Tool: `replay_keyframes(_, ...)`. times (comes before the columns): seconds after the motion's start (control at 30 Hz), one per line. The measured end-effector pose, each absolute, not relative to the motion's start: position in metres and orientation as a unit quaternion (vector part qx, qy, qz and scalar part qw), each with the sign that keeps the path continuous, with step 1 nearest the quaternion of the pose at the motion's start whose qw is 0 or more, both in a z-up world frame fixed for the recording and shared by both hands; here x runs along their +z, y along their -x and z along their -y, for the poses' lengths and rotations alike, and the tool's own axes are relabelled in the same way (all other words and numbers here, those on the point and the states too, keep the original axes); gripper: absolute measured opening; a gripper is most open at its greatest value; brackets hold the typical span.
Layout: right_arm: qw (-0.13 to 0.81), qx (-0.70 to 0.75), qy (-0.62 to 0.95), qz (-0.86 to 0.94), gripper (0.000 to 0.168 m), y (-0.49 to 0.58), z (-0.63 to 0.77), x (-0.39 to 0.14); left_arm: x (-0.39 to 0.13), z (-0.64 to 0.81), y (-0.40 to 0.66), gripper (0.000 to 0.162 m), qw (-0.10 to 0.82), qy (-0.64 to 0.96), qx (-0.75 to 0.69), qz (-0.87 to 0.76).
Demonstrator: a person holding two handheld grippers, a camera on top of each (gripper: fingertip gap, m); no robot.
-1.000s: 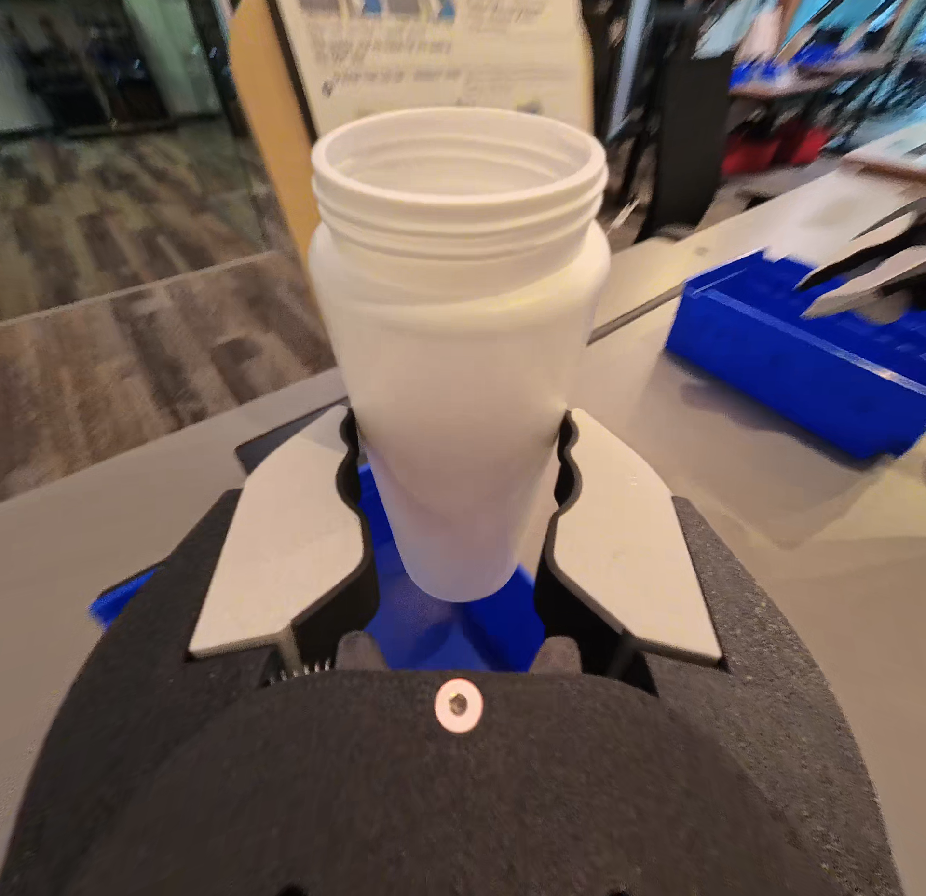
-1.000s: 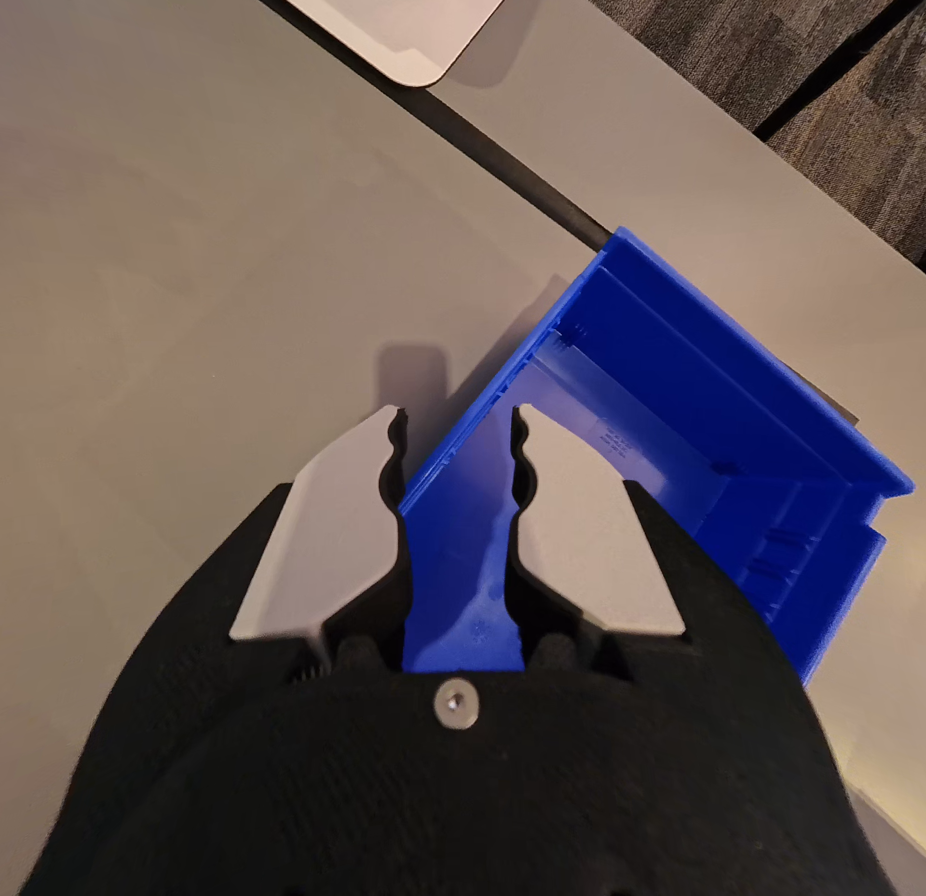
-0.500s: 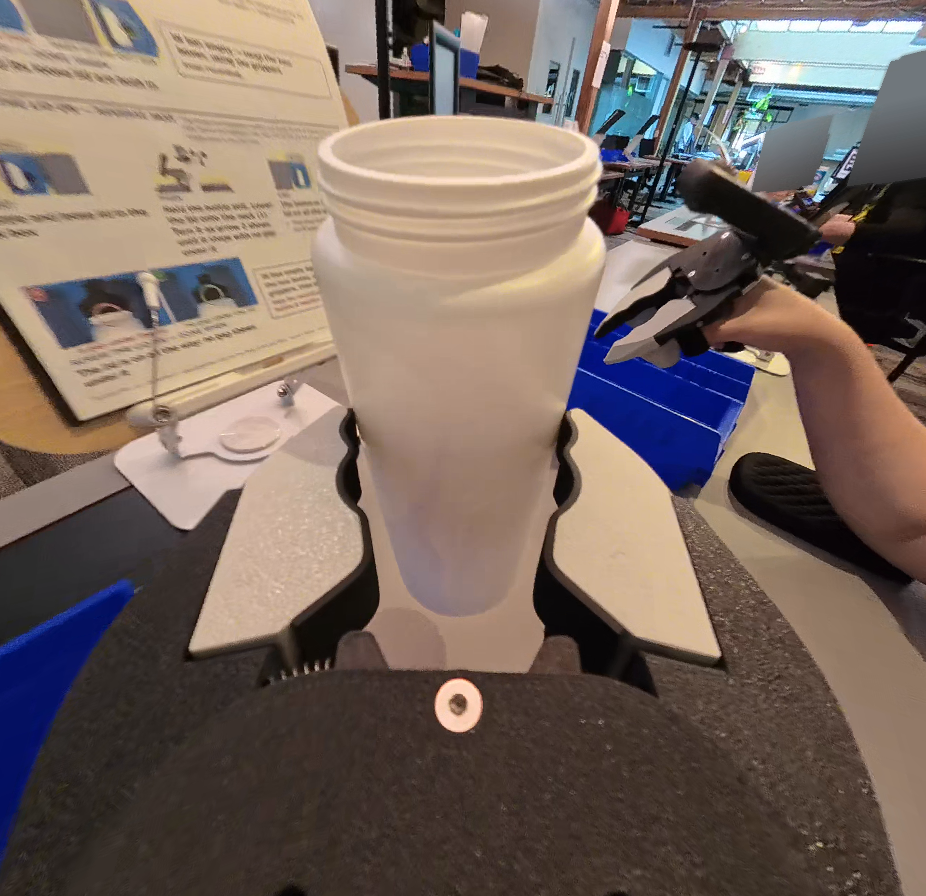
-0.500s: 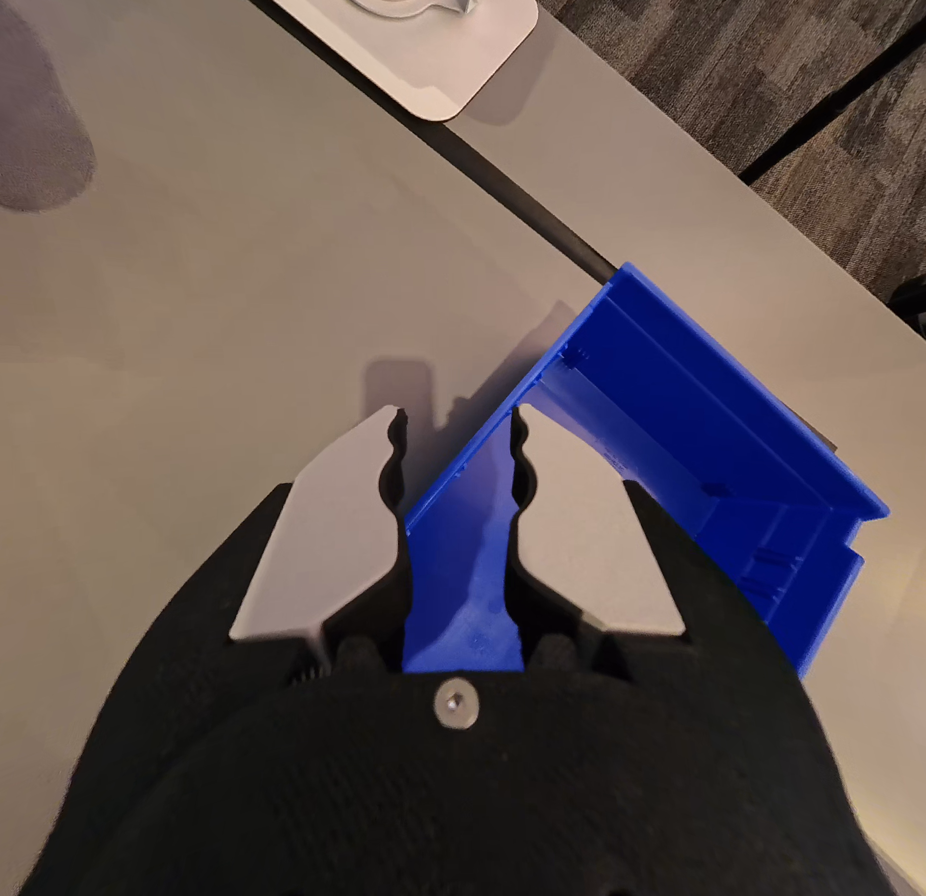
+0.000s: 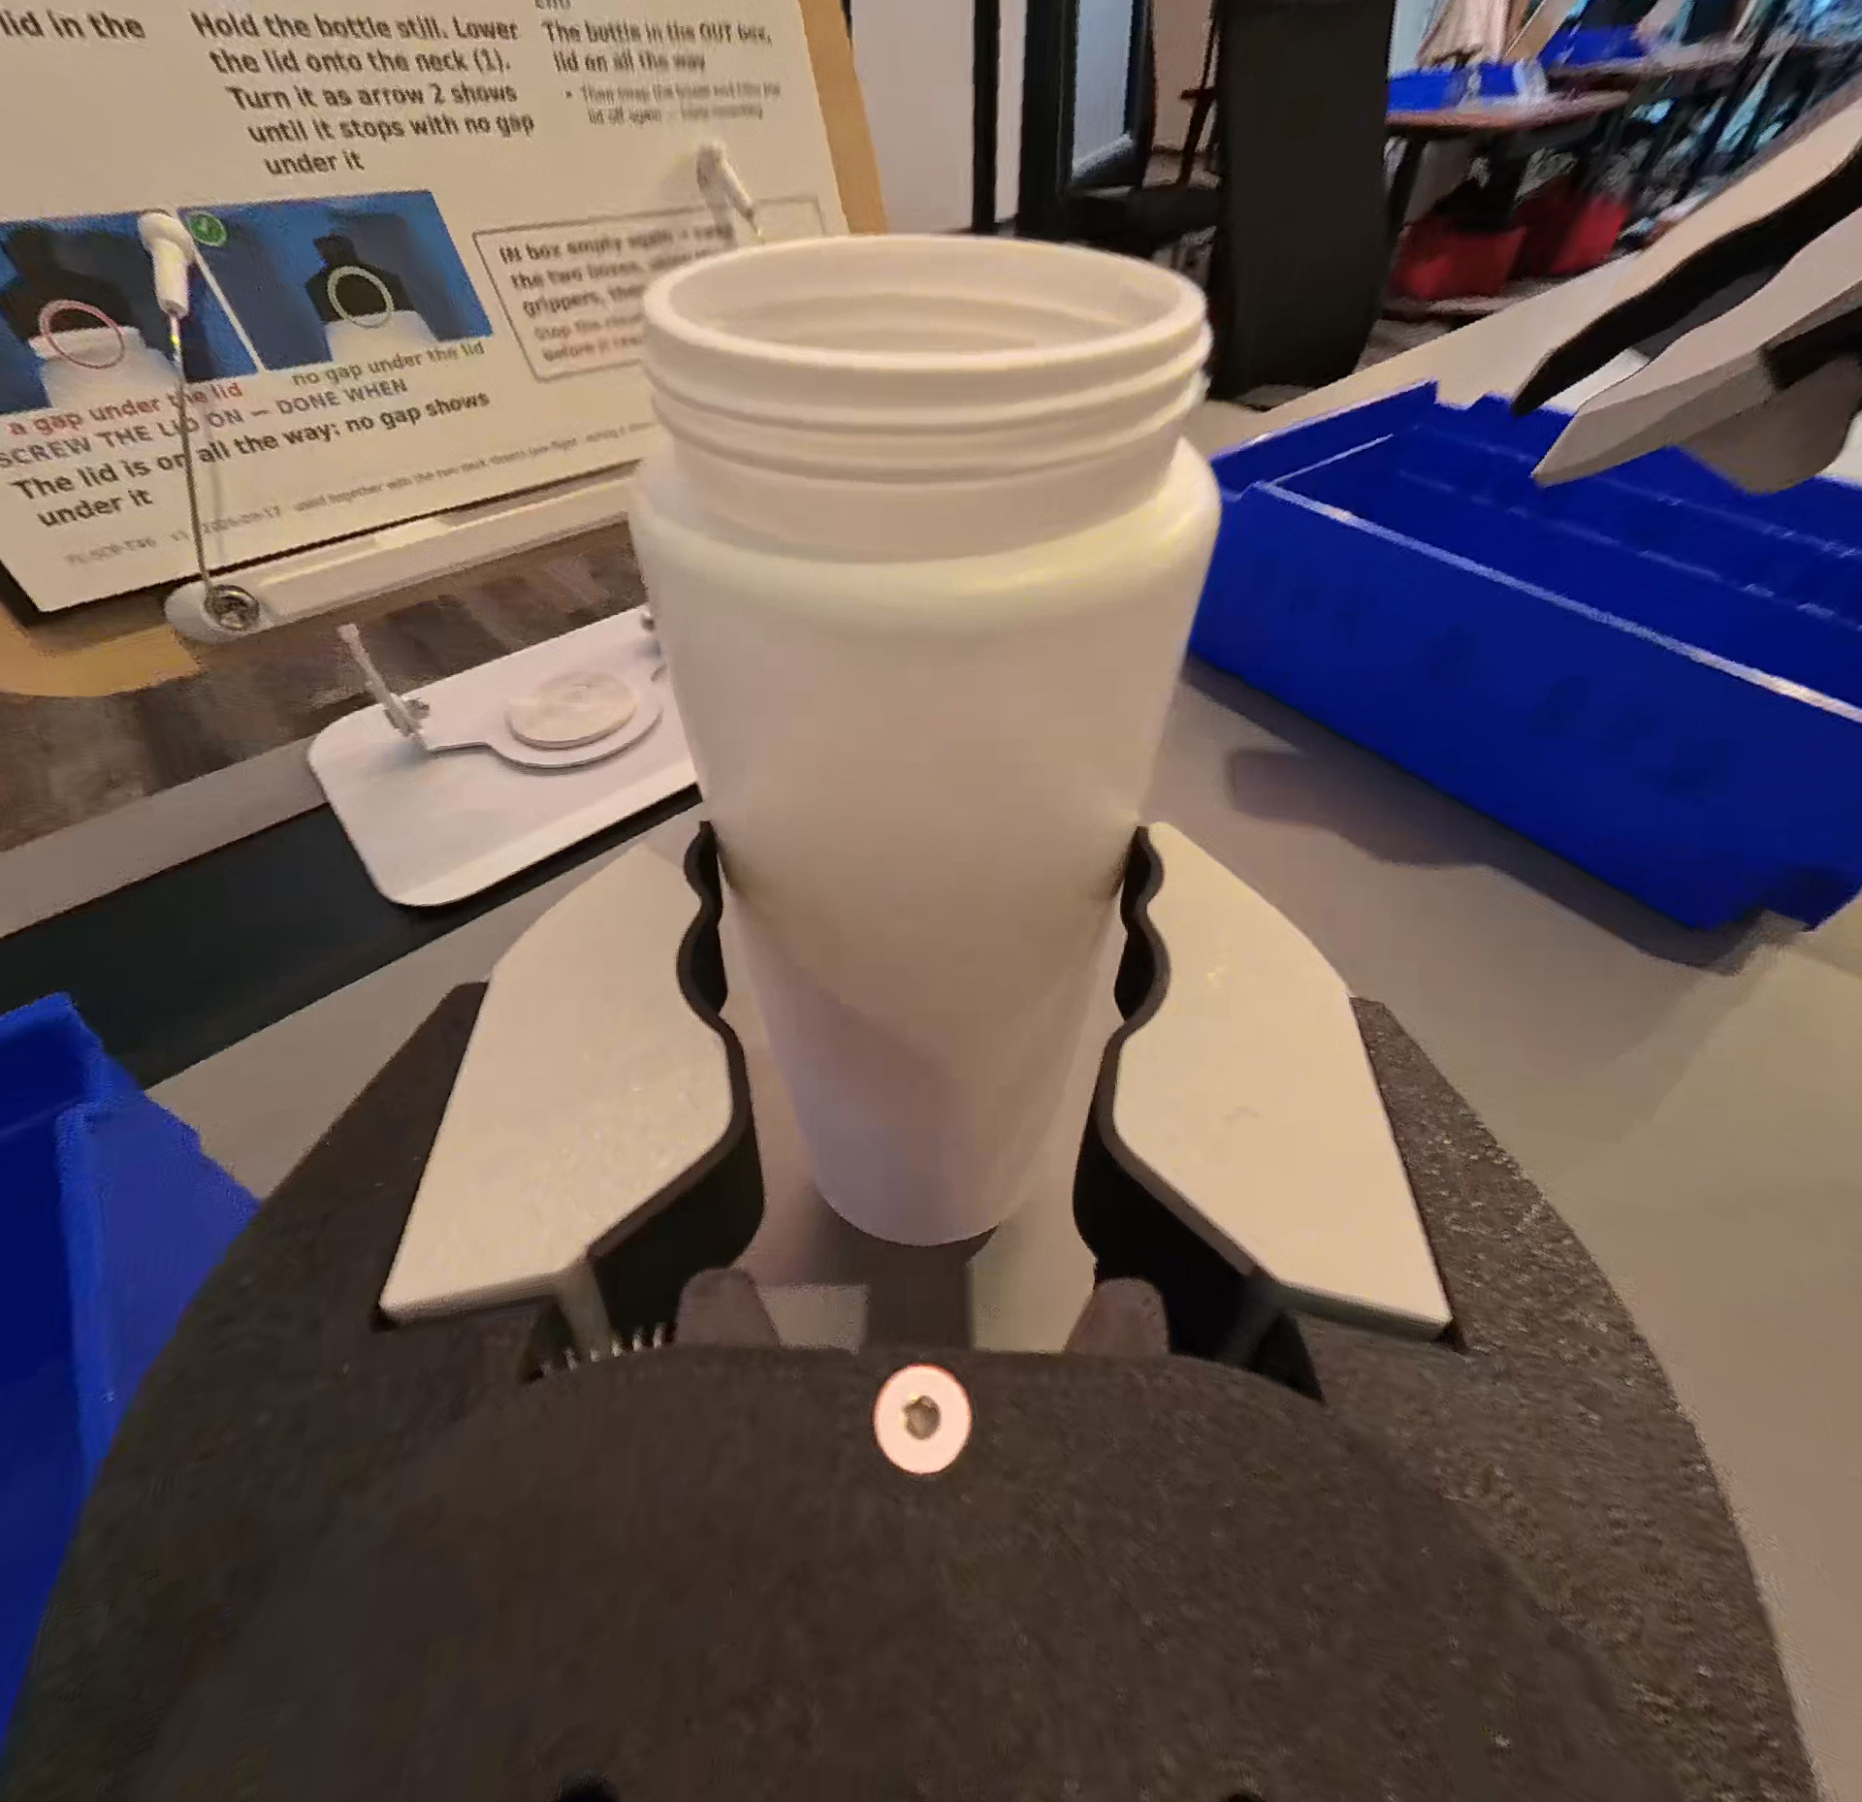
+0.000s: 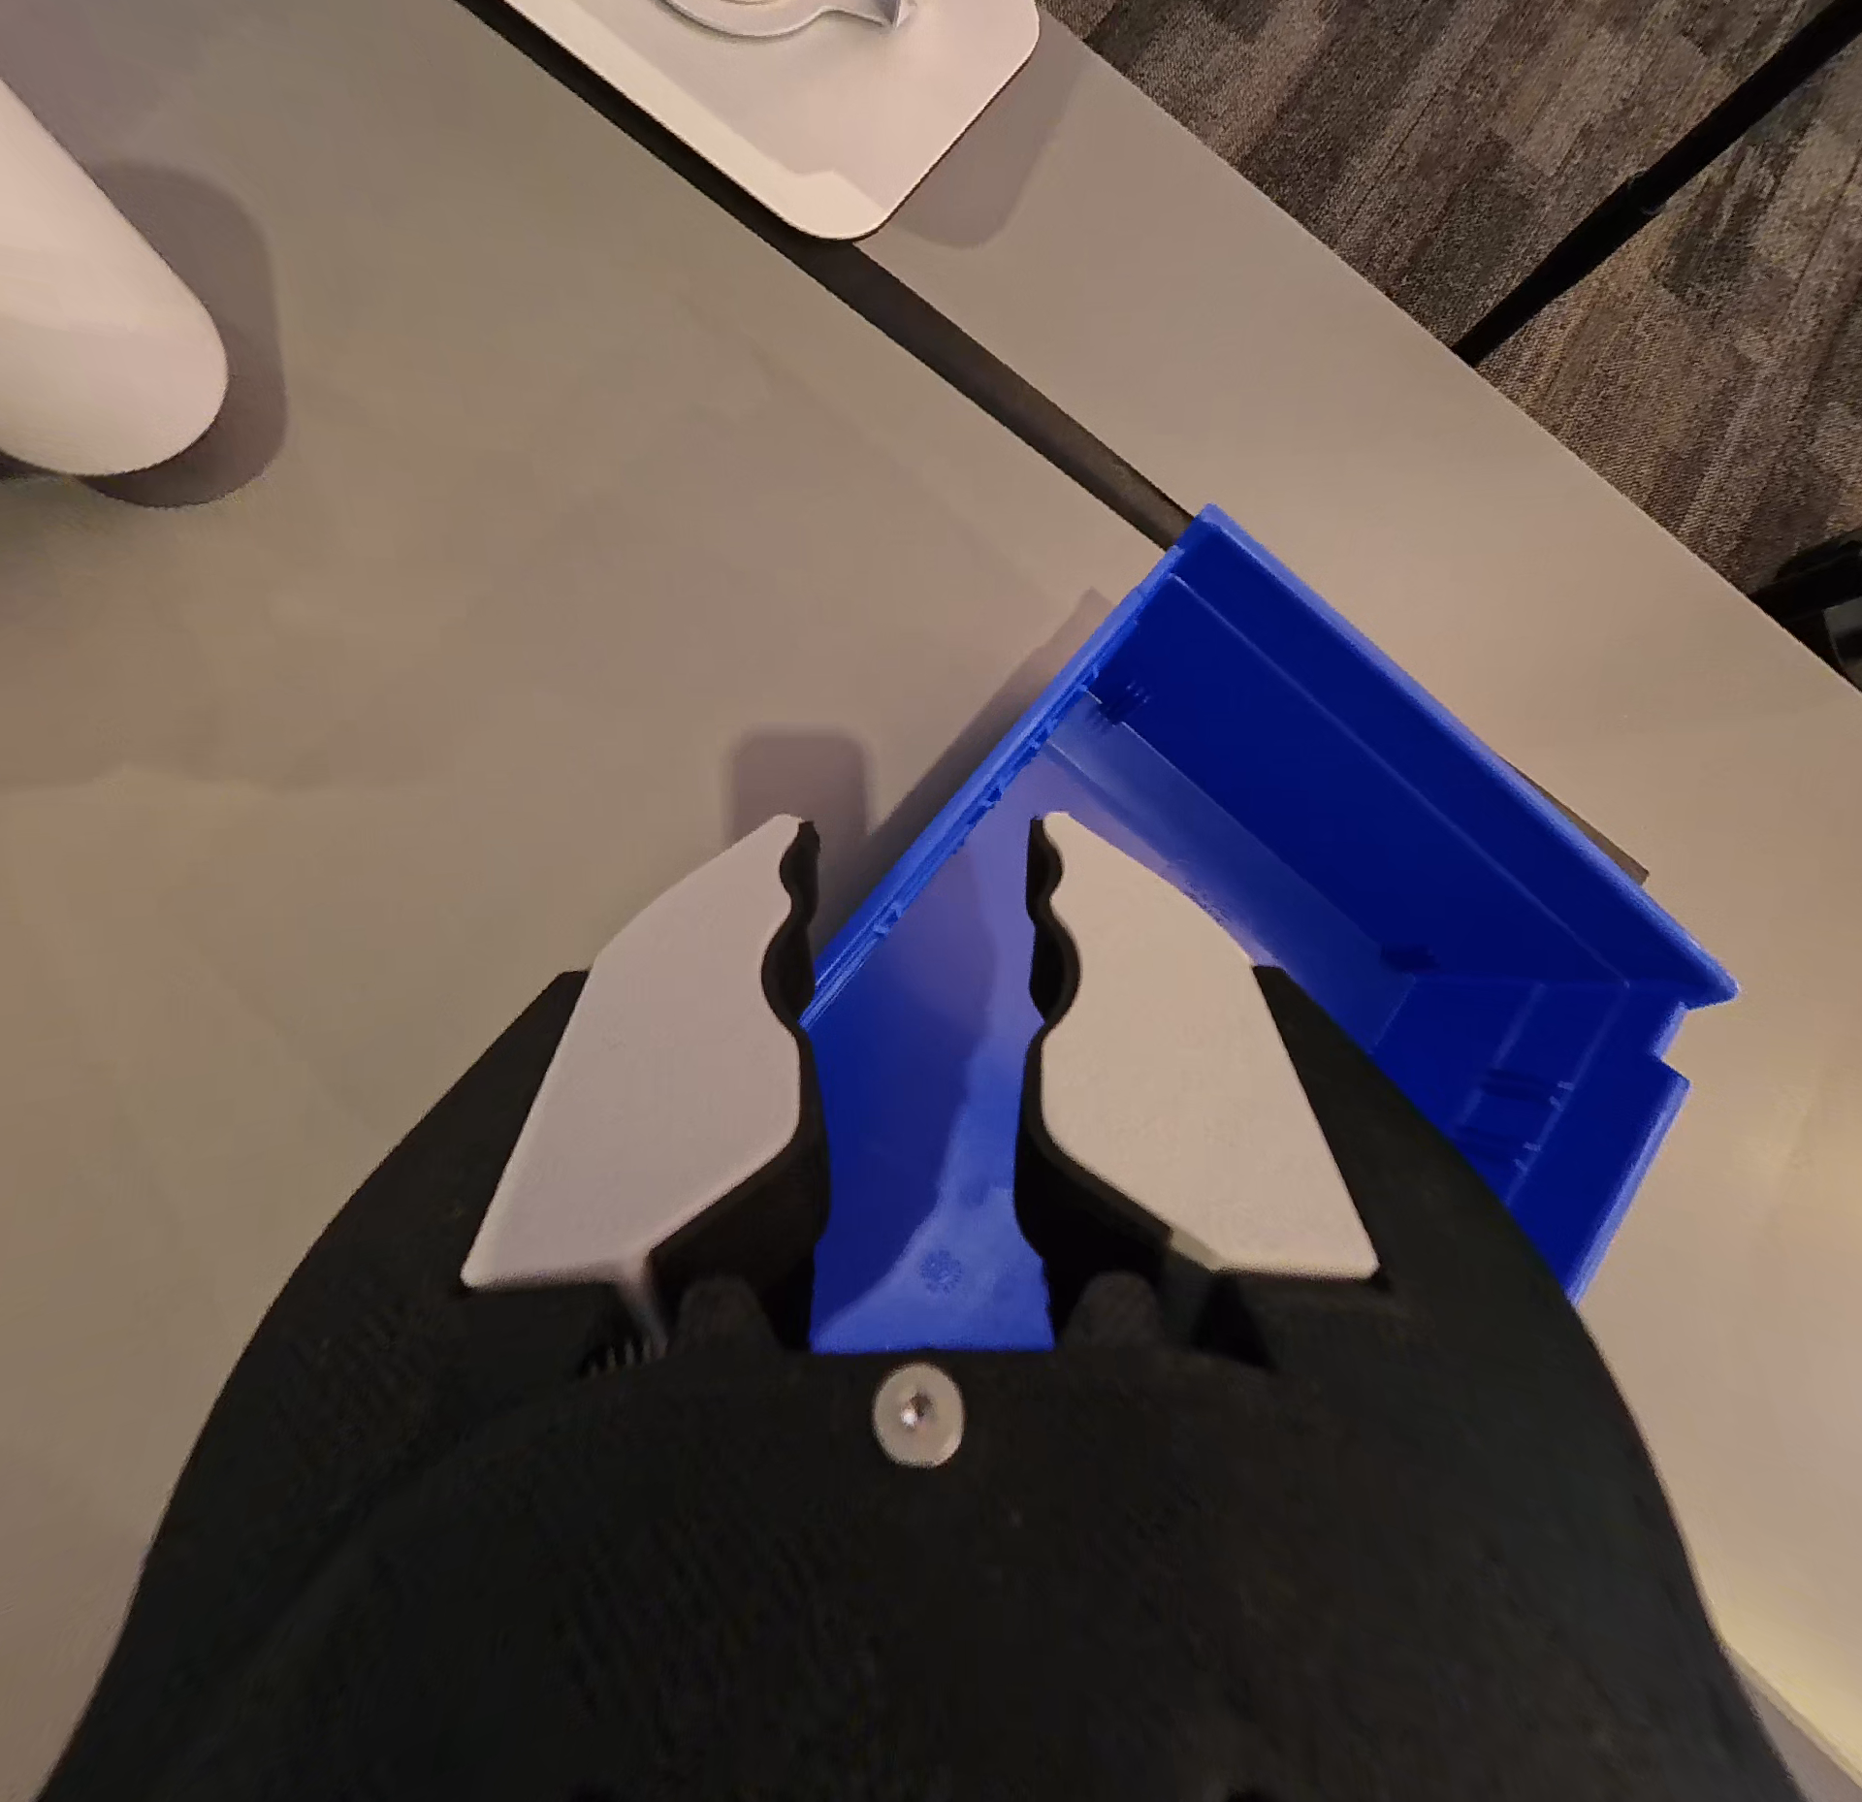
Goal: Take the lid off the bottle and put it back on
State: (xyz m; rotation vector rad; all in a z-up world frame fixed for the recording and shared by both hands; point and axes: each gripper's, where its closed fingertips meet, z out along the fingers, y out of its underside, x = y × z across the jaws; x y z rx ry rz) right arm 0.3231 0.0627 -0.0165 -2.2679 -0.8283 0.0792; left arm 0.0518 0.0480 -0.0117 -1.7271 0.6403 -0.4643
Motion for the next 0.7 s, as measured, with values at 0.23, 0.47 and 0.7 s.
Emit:
replay_keyframes(0.23,0.354,0.029,0.878,0.322,0.042,-0.324,-0.062,-0.017,-0.03,-0.058,-0.047,0.077,0.587,0.745,-0.178,-0.262)
replay_keyframes(0.47,0.345,0.025,0.881,0.324,0.042,-0.325,-0.062,-0.02,-0.037,-0.06,-0.05,0.077,0.587,0.744,-0.186,-0.259)
replay_keyframes(0.7,0.338,0.021,0.882,0.327,0.042,-0.325,-0.062,-0.024,-0.028,-0.056,-0.05,0.097,0.622,0.722,-0.185,-0.24)
